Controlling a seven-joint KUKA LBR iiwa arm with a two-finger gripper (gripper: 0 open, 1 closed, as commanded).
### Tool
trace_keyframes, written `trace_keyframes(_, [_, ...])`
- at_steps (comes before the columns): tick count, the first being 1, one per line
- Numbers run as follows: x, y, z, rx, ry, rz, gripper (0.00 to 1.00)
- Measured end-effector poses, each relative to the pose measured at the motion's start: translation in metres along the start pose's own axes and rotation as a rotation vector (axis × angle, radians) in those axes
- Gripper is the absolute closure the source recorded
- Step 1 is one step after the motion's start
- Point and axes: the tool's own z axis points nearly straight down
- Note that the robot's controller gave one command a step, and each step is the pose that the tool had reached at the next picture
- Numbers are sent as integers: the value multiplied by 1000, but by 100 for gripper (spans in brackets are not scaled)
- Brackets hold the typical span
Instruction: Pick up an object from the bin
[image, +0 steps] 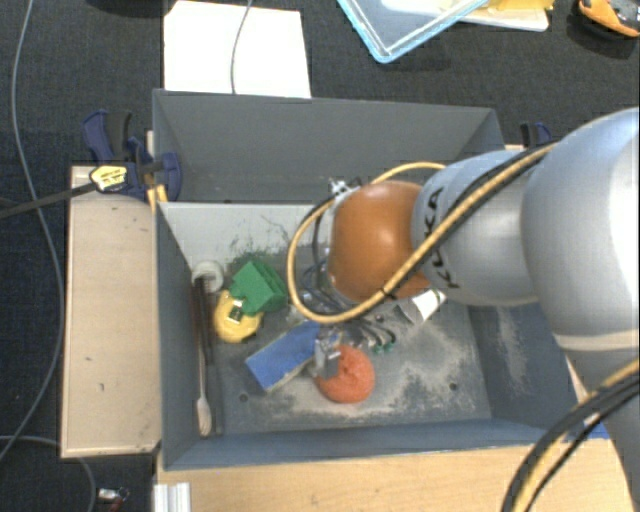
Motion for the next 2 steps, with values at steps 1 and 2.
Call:
trace_keyframes(1, [0,0,0,0,0,1,100])
trace_keyframes(2, [-9,-2,-156,0,-3,55,100])
